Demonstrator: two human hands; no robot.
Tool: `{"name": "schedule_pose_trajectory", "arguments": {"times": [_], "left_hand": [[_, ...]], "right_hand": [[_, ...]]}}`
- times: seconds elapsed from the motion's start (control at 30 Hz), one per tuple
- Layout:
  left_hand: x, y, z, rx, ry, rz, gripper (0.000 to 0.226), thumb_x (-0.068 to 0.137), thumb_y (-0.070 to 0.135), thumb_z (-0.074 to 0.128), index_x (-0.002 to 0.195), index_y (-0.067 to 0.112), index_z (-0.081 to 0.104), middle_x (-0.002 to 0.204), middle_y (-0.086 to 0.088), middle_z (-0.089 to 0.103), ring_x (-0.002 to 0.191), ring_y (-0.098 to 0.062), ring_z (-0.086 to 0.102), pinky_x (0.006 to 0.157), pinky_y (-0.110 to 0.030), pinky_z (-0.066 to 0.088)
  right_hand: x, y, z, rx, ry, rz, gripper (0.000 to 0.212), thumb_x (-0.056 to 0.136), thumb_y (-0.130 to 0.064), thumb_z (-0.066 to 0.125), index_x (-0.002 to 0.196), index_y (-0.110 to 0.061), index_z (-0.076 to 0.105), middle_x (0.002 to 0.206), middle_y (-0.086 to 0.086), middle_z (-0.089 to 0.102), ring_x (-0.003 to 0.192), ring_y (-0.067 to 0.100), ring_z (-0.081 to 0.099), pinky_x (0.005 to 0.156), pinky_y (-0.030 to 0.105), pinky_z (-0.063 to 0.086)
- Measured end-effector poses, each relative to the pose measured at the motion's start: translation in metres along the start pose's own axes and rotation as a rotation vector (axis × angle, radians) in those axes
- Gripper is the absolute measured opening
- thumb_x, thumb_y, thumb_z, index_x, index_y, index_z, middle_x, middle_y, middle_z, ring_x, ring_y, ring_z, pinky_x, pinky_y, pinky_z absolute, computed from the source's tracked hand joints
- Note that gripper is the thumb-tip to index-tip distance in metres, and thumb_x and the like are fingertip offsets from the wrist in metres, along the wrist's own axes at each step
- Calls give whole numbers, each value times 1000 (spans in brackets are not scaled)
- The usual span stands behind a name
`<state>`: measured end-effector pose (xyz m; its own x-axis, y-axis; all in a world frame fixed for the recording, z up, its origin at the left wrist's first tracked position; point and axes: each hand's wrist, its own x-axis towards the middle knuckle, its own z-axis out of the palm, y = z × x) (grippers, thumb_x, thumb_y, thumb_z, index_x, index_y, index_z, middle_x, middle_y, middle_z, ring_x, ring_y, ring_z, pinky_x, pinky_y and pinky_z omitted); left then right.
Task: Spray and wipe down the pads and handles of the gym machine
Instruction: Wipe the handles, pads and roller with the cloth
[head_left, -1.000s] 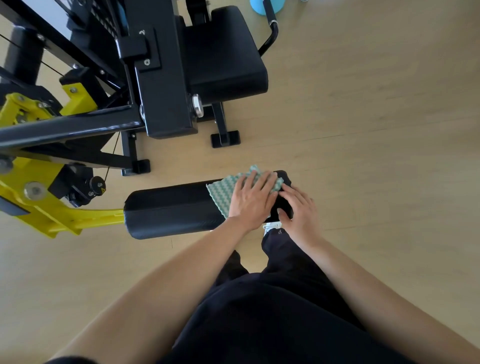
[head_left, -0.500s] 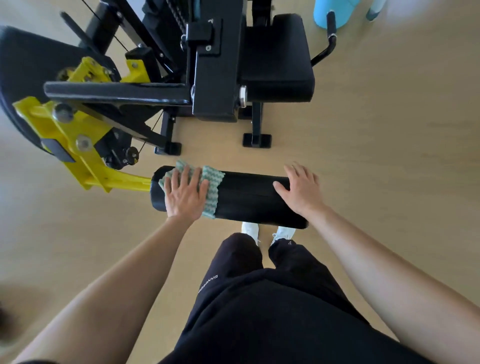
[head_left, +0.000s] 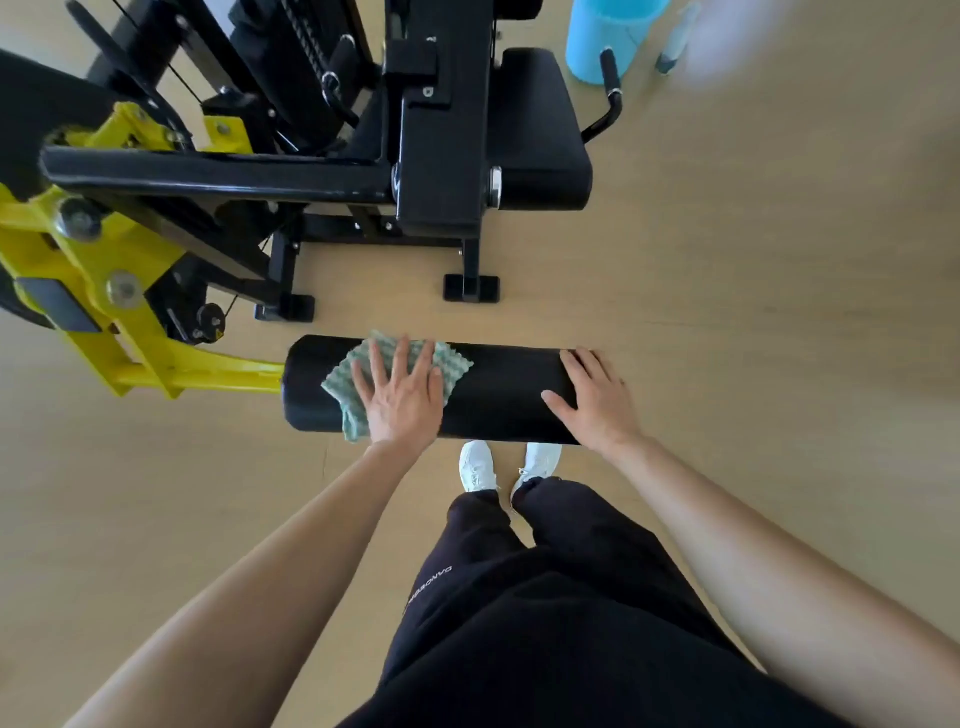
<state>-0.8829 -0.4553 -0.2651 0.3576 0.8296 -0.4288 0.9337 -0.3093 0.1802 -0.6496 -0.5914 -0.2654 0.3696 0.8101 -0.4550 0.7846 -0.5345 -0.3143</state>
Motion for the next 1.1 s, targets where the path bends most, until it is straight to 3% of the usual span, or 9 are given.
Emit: {"name": "schedule_pose_trajectory", "arguments": {"times": [0.2,0.33,0.43,0.57,0.7,0.8,1.0,1.07,1.1], "left_hand": [[-15,66,24,58,-33,319,56,109,47,19,163,36,12,172,1,15,158,-36,-3,124,-59,-11],[-22,90,38,135,-68,526,59,109,47,27,164,35,10,173,2,9,159,-35,-3,124,-60,-5],[-16,82,32,155,-40,600,58,107,52,27,162,35,20,171,2,20,158,-31,11,127,-55,9],[-4,67,20,125,16,297,57,109,51,19,160,28,31,166,1,33,157,-25,20,127,-45,14],[1,108,17,41,41,-19,53,111,41,25,157,20,38,165,1,36,157,-23,19,127,-42,11],[-5,157,25,14,27,-102,51,111,37,26,158,21,36,166,3,33,158,-23,16,128,-40,9],[-33,263,49,-121,21,-100,47,111,39,32,150,22,50,162,3,41,157,-20,20,126,-37,13],[-39,293,50,-204,-26,-115,42,110,38,37,125,15,68,142,-9,61,145,-28,42,118,-42,30],[-41,309,48,-268,-69,-131,42,109,39,38,108,12,70,119,-12,70,127,-32,57,105,-42,42]], "right_hand": [[-32,10,12,73,93,-71,72,94,-24,72,157,-14,39,168,7,29,158,28,17,120,51,33],[-46,26,18,103,121,-148,67,91,-10,73,153,-12,48,165,5,35,156,25,23,119,47,35],[-51,42,19,100,162,-248,62,86,-3,74,146,-8,56,160,6,44,153,25,31,115,46,42],[-48,61,14,50,113,-405,62,86,-3,70,145,-8,56,162,5,41,153,25,32,118,39,33],[-28,92,-4,110,18,-588,56,82,-2,70,137,-8,64,155,7,50,147,26,43,114,43,42],[-10,115,-30,172,-118,-683,54,82,1,70,135,-7,66,147,10,59,138,29,54,112,47,47],[20,210,-94,92,-304,-495,59,95,-15,63,152,-22,50,155,-1,50,145,21,44,121,33,31],[26,243,-110,132,-296,-396,57,94,-17,63,149,-23,53,153,-1,53,142,21,48,117,31,36],[29,258,-116,168,-293,-339,56,94,-18,63,149,-24,54,151,-1,55,140,20,49,113,31,38]]}}
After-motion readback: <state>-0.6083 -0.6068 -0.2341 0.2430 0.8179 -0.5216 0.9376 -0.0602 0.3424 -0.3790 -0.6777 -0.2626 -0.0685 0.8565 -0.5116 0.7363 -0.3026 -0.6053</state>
